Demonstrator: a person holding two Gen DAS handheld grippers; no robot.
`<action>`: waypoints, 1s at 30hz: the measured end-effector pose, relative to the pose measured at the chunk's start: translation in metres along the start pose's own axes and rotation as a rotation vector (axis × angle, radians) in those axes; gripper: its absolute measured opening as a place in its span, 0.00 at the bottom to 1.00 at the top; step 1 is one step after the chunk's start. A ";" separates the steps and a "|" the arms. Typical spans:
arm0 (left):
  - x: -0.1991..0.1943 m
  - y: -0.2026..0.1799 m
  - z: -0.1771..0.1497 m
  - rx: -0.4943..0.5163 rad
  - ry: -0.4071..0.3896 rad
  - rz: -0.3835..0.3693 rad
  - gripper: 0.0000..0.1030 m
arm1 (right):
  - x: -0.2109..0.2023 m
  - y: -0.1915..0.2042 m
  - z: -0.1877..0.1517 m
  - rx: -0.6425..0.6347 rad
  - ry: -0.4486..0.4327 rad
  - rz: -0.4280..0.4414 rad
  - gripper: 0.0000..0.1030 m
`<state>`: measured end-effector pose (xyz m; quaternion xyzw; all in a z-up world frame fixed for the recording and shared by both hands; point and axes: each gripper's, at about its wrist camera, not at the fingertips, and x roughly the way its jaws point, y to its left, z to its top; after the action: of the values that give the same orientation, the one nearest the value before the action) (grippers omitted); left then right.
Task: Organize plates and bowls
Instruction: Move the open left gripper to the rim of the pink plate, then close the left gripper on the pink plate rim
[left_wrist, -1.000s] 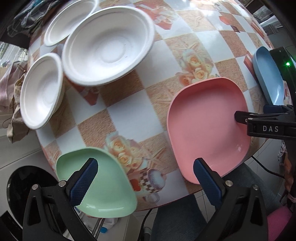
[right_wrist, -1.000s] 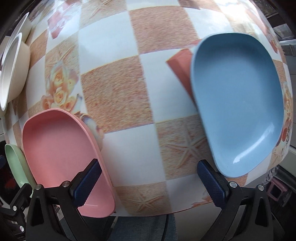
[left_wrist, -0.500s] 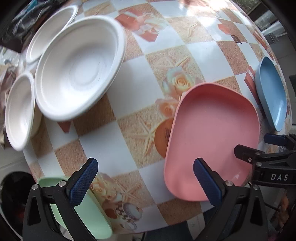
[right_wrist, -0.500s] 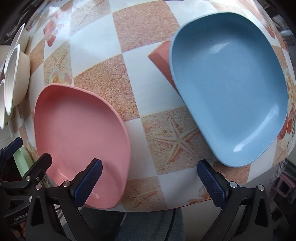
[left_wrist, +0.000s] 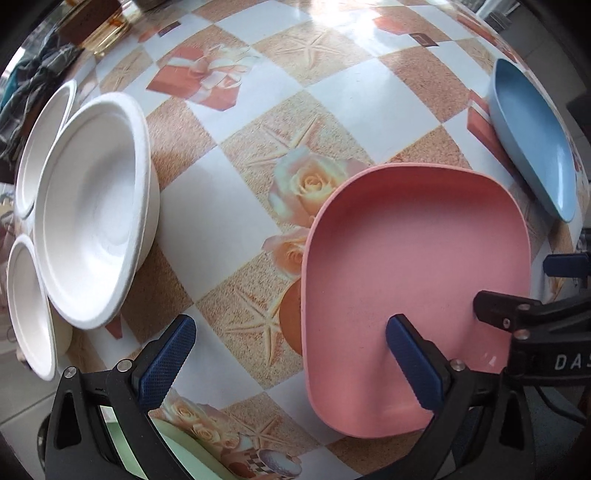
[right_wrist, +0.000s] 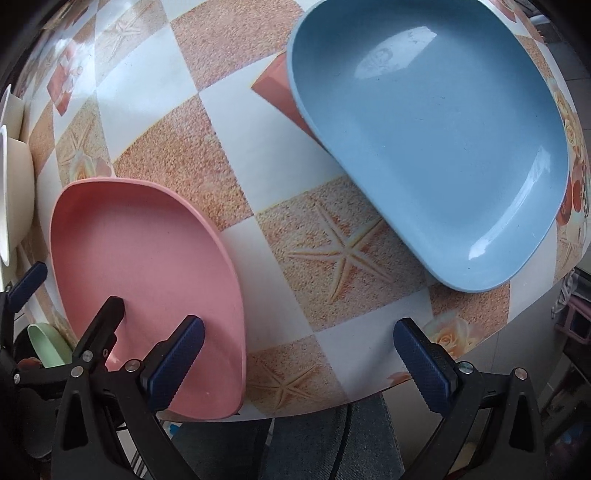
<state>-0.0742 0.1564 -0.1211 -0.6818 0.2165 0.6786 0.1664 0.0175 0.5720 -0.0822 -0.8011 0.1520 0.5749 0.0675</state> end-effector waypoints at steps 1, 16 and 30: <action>0.001 0.000 0.004 0.007 0.001 -0.009 1.00 | -0.005 0.002 0.002 0.005 0.012 -0.006 1.00; 0.001 0.011 0.014 0.030 0.012 -0.071 0.87 | -0.034 0.019 0.014 0.011 0.010 0.141 0.72; 0.006 -0.006 0.033 -0.018 0.000 -0.121 0.26 | -0.043 0.030 0.002 -0.020 0.021 0.216 0.10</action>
<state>-0.0996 0.1786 -0.1284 -0.6951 0.1685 0.6693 0.2011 -0.0061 0.5516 -0.0405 -0.7867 0.2324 0.5720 -0.0045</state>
